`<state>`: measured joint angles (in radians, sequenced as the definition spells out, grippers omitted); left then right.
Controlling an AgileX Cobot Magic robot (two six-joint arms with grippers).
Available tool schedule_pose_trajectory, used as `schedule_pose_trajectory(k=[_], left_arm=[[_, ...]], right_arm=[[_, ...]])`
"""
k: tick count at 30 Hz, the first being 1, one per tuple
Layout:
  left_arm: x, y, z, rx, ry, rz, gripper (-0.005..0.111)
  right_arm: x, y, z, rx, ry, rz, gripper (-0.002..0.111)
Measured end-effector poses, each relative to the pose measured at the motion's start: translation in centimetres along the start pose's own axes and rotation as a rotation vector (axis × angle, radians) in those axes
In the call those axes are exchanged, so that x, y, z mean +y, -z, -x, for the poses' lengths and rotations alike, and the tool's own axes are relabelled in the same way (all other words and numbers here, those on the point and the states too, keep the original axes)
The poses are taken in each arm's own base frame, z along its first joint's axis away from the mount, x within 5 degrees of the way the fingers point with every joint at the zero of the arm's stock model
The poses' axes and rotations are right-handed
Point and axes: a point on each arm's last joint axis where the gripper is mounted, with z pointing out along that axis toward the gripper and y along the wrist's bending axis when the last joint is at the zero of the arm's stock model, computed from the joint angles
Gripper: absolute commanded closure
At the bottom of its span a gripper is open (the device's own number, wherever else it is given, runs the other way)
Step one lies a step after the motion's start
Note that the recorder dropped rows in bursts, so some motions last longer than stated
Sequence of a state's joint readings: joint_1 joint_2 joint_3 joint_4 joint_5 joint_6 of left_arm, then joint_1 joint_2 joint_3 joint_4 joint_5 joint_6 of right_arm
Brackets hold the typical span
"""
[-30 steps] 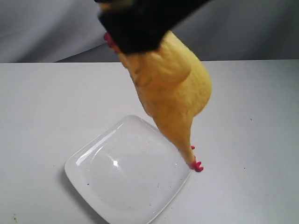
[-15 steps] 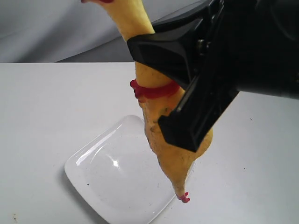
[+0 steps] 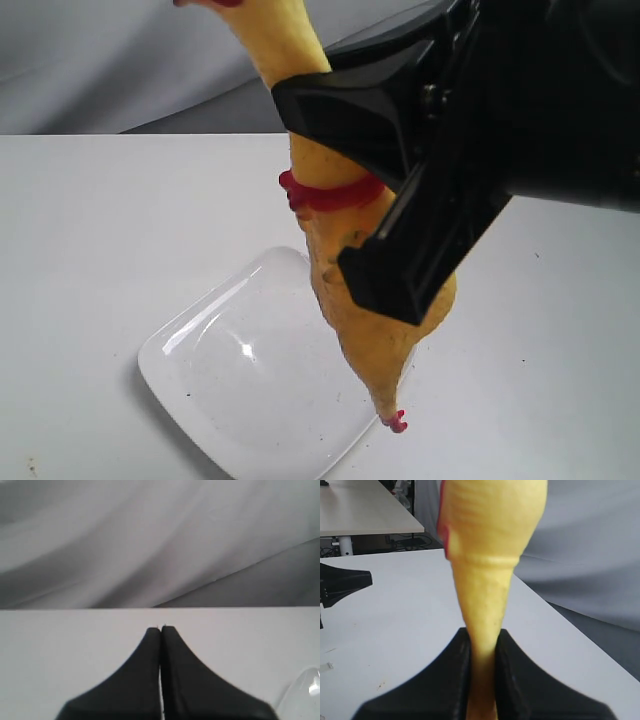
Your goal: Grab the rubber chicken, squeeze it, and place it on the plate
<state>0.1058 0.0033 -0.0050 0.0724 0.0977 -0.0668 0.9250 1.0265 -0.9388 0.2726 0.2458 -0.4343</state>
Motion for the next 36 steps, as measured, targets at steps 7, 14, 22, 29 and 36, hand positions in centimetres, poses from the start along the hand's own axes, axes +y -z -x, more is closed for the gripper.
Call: schedule_pose_trajectory(k=[7,14,22,29,36], left_arm=[[-0.2,0.5,2.8,-0.317,0.005,-0.022,0.106],[-0.3,1.5,5.0,-0.581,0.098,-0.068,0.106],[-1.0,1.3,4.7,-0.501,0.464,-0.237,0.106],[-2.4,0.9,3.2,-0.308,0.383,-0.343,0.074],[-4.9,0.4,1.9,-0.097,0.261,-0.589,0.018]], right_arm=[[0.0,0.0,0.0,0.0,0.0,0.0,0.108],[0.0,0.0,0.0,-0.001,-0.013,0.003,0.108],[0.0,0.0,0.0,-0.001,-0.013,0.003,0.108],[0.0,0.0,0.0,-0.002,-0.017,0.004,0.108],[0.0,0.0,0.0,-0.002,-0.023,0.005,0.108]])
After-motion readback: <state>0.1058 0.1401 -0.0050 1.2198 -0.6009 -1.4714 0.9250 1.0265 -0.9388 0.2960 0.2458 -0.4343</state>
